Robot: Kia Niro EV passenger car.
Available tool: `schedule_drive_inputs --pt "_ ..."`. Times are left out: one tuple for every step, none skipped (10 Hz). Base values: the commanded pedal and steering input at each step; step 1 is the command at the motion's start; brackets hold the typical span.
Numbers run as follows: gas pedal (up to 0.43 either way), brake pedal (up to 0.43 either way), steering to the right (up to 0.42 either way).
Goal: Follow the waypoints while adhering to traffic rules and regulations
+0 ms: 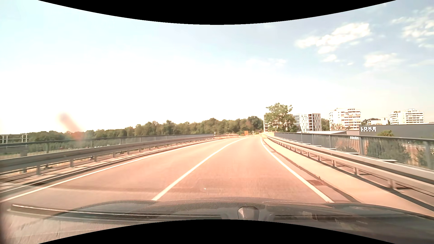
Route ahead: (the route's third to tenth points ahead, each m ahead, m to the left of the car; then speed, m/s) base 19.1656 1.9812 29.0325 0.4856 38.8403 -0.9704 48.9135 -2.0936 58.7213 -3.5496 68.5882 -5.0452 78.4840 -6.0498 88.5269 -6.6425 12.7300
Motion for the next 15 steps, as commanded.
schedule_drive_inputs --pt "0.110 0.000 0.030" --pt "0.110 0.000 0.030" --pt "0.110 0.000 0.030" --pt "0.098 0.000 0.030" --pt "0.087 0.000 0.029" --pt "0.087 0.000 0.029" --pt "0.087 0.000 0.029" --pt "0.087 0.000 0.029" --pt "0.087 0.000 0.027" --pt "0.087 0.000 0.027" --pt "0.087 0.000 0.026" --pt "0.087 0.000 0.026" --pt "0.087 0.000 0.026" --pt "0.087 0.000 0.025" --pt "0.087 0.000 0.020"
